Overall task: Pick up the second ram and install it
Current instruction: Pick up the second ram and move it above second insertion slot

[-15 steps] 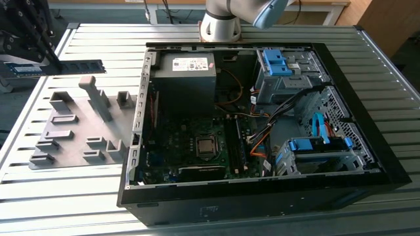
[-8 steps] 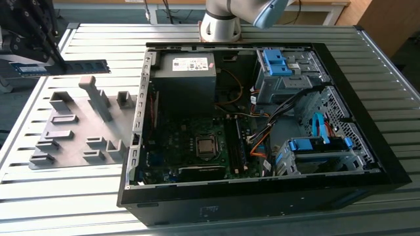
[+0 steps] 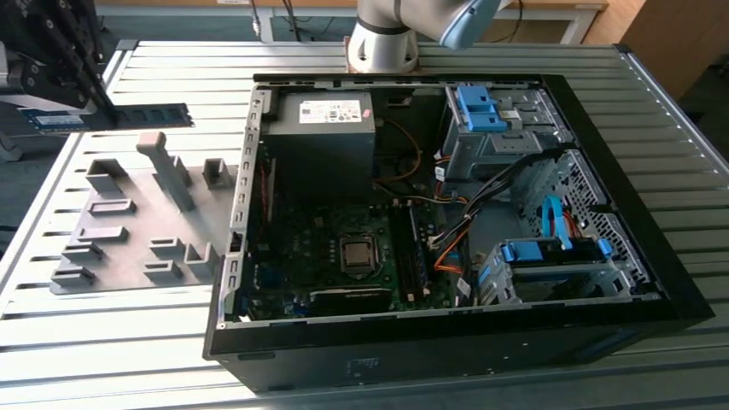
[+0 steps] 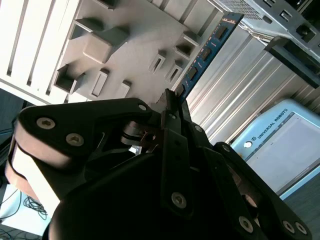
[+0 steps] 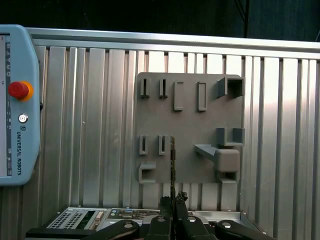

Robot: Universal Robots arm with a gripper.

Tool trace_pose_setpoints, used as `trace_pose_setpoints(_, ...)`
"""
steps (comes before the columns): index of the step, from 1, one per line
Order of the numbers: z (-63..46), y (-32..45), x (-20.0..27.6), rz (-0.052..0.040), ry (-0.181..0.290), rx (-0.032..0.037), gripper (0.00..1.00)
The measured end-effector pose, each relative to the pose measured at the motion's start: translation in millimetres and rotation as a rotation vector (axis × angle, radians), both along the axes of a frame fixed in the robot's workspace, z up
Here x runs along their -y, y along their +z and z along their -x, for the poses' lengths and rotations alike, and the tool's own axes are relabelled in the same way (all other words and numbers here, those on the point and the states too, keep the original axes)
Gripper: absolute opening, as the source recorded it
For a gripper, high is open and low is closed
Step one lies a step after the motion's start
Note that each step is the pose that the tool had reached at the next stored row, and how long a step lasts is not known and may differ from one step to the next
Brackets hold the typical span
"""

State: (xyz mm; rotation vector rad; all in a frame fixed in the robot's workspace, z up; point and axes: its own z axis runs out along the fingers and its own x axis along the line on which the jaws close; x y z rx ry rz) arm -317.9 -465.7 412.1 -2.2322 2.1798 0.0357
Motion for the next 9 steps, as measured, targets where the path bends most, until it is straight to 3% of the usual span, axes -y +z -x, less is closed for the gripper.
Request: trace_pose_setpoints(9, -26.7, -0.1, 0.0, -0.0002, 0.000, 0.0001, 0.14)
